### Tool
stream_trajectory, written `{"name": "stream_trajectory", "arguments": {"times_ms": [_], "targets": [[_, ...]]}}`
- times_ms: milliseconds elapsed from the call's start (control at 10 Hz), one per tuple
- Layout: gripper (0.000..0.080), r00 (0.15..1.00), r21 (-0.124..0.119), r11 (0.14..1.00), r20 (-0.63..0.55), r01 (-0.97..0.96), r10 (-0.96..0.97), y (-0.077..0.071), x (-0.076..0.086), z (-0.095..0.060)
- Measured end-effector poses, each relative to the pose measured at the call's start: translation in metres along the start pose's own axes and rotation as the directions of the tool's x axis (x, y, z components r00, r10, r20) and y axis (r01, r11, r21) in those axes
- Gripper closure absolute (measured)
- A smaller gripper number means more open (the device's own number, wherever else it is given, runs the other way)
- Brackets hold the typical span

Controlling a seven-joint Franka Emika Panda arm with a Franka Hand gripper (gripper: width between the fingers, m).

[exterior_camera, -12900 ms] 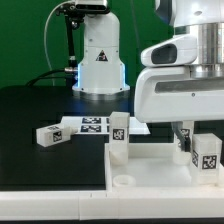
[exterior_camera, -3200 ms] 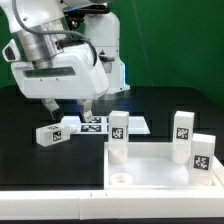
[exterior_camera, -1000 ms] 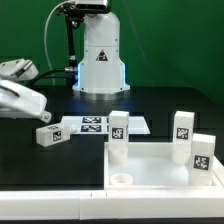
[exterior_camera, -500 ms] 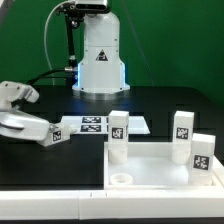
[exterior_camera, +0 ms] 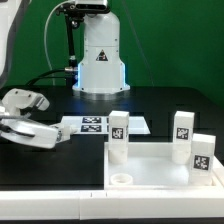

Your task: Assemble square table

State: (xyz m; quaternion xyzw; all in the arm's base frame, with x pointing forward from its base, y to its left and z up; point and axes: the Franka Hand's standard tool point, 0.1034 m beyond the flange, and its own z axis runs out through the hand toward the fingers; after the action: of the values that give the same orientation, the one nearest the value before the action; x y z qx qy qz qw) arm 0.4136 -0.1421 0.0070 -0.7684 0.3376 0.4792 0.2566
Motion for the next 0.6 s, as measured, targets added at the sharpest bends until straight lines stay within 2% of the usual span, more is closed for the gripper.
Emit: {"name": "stream_trajectory", "arguments": {"times_ms": [200, 300, 400, 500, 600], "targets": [[0.0412, 1.000, 0.001, 1.000, -0.001, -0.001, 0.001, 0.000, 0.000, 0.000], [0.0515, 1.000, 0.001, 1.000, -0.001, -0.001, 0.001, 0.001, 0.000, 0.000], [0.0515, 1.000, 0.000, 1.000, -0.004, 0.001, -0.001, -0.001, -0.001, -0.002], [0.0515, 1.000, 0.001, 1.000, -0.013, 0.020, -0.020, -0.010, -0.013, -0.011], [0.0515, 0.997, 0.002, 0.998, -0.041, 0.060, -0.060, -0.025, -0.032, -0.029]]}}
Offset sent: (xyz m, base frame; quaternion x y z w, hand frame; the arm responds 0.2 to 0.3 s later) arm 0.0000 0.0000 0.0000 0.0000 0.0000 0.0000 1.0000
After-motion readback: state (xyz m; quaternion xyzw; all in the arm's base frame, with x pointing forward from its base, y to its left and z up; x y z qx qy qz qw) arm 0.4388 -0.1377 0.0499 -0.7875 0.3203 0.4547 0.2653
